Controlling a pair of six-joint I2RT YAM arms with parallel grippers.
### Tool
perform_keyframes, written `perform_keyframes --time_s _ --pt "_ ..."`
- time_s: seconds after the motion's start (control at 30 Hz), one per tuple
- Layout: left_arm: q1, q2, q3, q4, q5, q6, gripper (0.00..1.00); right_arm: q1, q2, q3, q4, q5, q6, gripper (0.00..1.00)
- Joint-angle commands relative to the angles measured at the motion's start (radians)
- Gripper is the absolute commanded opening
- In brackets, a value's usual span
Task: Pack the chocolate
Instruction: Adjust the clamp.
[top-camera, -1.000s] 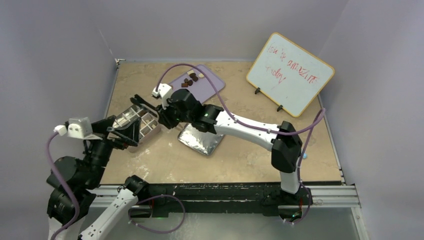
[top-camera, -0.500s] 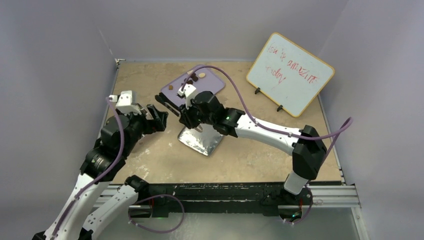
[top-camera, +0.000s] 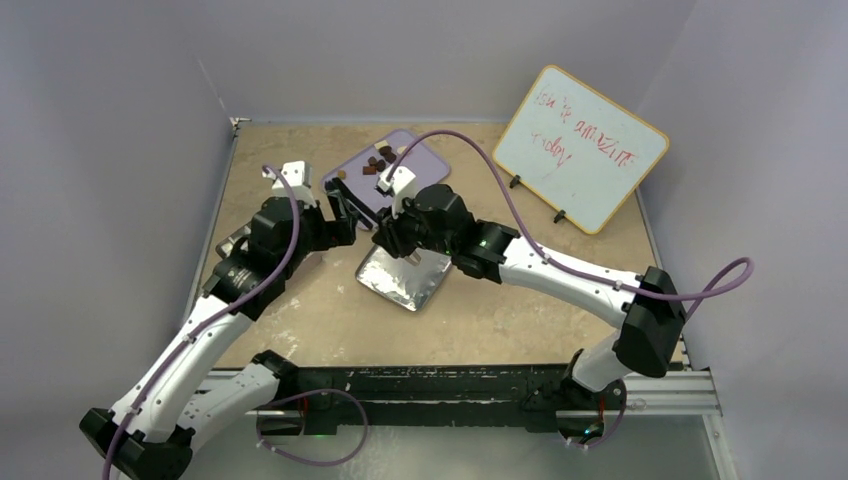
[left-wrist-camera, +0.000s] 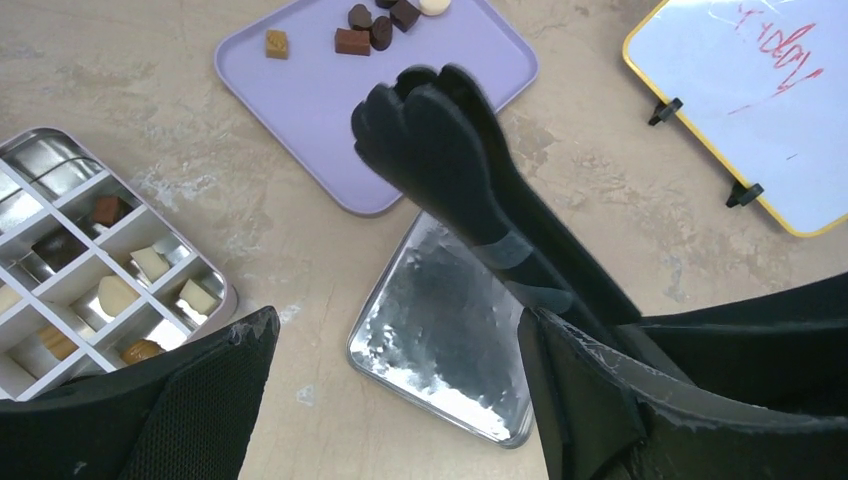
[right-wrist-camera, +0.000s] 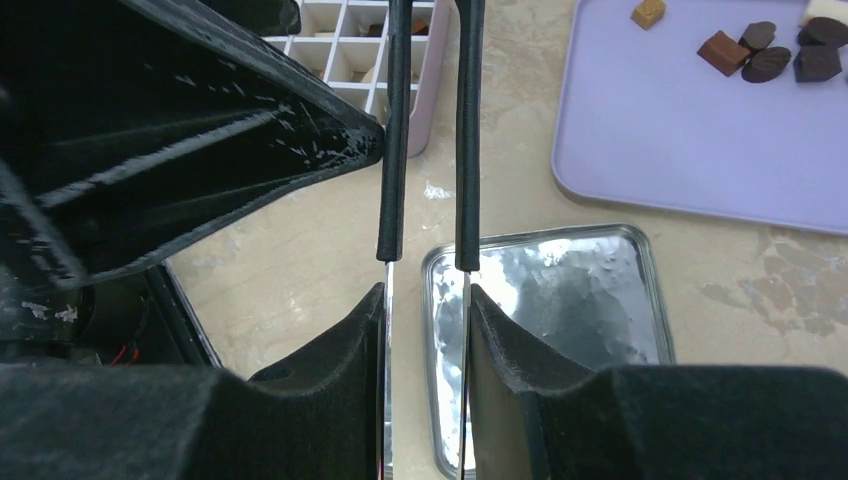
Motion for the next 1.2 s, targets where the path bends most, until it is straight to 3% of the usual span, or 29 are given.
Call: perform_keyframes --time_s 0.0,0.17,0.57,0.93,1.17 --pt "0.003 0.039 0.001 0.05 0.005 0.009 0.88 0.004 -0.056 0.005 0.036 0.001 -0.015 0.33" --pt "0.006 0.075 0.006 -0.008 -0.023 -0.012 0.87 0.003 -0.036 0.028 0.01 0.009 -0.025 0.33" --pt "0.007 -0.038 0.056 0.039 0.068 -0.045 0.85 0.003 0.059 0.089 -0.046 0.017 -0.016 0.32" --pt "0.021 0.126 0.04 0.021 0.021 -0.035 0.86 0.004 -0.013 0.056 -0.029 0.013 -0.013 0.32" --pt "0.025 0.114 -0.003 0.021 0.003 -0.05 0.86 -0.001 -0.027 0.04 -0.034 0.048 -0.015 0.33"
